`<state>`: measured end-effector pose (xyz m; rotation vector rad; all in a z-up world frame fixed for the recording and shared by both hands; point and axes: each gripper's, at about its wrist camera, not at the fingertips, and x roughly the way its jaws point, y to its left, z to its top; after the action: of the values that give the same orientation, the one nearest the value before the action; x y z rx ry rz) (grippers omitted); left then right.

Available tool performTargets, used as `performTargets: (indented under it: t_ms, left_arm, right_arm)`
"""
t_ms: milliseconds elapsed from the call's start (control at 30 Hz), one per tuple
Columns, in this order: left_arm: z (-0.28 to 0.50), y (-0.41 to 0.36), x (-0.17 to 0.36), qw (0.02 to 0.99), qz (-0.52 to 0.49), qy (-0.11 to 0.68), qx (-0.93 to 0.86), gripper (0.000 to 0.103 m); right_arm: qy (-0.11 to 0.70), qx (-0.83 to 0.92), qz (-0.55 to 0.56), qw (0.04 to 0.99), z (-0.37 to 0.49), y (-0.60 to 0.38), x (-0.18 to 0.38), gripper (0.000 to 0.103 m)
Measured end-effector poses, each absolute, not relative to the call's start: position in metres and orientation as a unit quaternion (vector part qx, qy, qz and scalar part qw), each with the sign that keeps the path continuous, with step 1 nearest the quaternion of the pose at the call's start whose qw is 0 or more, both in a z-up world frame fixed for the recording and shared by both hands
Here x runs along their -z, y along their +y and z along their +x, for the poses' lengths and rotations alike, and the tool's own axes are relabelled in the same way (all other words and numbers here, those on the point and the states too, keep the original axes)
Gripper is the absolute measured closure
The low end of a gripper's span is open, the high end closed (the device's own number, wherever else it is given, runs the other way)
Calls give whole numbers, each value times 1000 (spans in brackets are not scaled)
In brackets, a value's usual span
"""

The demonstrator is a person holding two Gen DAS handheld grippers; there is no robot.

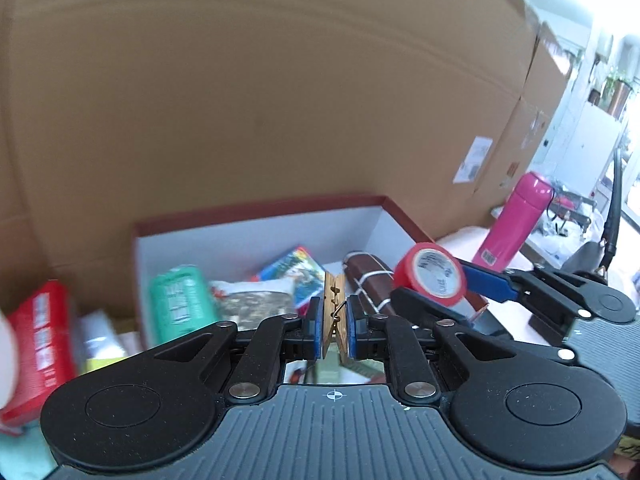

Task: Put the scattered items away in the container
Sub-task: 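Carry both items over the maroon box and open both tools to drop them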

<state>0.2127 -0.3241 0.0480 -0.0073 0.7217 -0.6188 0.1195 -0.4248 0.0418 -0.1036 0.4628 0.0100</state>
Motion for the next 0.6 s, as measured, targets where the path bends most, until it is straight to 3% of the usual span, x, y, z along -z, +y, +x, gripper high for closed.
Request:
performTargets:
  t_ms: [467,533,567,600]
  left_arm:
    - [256,-363,-5,879,20,386,279,91]
    - [256,-365,-5,880,22,382,282,69]
    - [256,-364,-5,881,22,379,282,66]
    - [255,-364,-6,883,22,376,281,52]
  right_arm:
    - [288,-21,-94,953,174,-443,-3,51]
    - [289,-22,-92,953,177,-445,-1,51]
    - [288,-21,-91,953,177,-444,0,50]
    - [285,-19,-92,954,177,-442,1,42]
